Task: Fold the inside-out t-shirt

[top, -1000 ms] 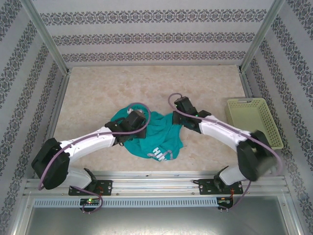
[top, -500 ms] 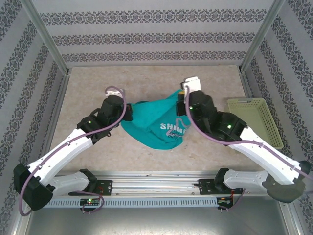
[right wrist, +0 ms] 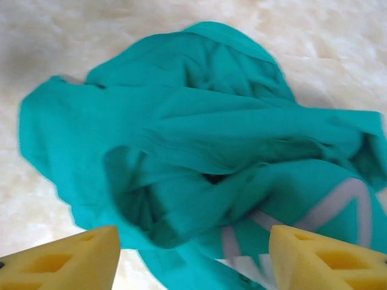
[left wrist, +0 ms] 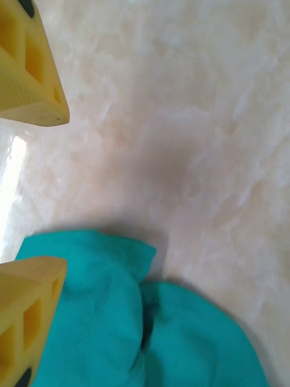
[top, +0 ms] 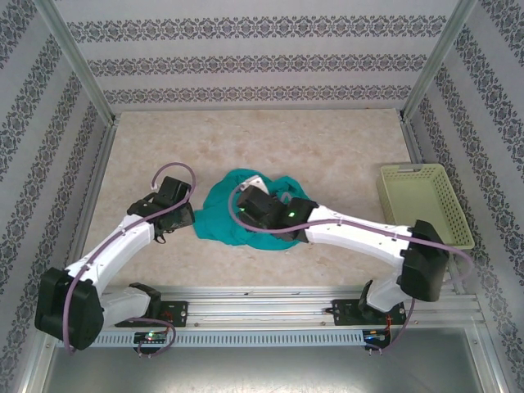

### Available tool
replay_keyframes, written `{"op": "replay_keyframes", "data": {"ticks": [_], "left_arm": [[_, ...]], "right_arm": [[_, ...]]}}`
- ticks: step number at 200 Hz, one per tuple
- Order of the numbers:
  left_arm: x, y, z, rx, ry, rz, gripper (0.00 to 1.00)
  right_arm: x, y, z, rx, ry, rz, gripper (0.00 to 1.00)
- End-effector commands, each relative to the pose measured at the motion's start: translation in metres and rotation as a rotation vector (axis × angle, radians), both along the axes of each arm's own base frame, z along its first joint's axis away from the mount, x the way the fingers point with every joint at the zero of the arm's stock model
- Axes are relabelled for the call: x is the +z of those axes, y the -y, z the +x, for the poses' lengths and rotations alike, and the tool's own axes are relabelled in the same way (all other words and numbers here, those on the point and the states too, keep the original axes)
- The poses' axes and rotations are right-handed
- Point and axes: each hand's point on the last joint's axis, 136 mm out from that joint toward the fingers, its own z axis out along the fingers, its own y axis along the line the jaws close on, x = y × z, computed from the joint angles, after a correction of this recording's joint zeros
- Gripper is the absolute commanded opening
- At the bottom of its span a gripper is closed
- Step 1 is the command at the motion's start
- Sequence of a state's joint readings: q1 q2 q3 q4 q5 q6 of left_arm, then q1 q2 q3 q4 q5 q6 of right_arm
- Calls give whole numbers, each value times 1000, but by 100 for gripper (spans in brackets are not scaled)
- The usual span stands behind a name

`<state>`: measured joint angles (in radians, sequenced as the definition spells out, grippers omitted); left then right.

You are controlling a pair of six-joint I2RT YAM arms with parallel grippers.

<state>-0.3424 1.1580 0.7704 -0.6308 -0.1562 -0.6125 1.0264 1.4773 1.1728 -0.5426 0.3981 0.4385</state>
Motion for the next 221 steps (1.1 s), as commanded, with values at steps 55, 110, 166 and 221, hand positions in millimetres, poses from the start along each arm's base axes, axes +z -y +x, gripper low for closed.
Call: {"op": "replay_keyframes", "data": {"ticks": [55,110,166,221], "left_arm": [[27,185,24,-432,71,-74,74],[19,266,64,-528,72,-184,82],[-5,287,81,-551,17,-156,39],[36,273,84,-565,112,-139,0]], "right_arm": [[-27,117,57,-375,-127,259,74],[-76,141,86,-512,-278,424,78],[-119,126,98,-528,-423,495,60],[-61,127,114,-485,-249,483,0]]}}
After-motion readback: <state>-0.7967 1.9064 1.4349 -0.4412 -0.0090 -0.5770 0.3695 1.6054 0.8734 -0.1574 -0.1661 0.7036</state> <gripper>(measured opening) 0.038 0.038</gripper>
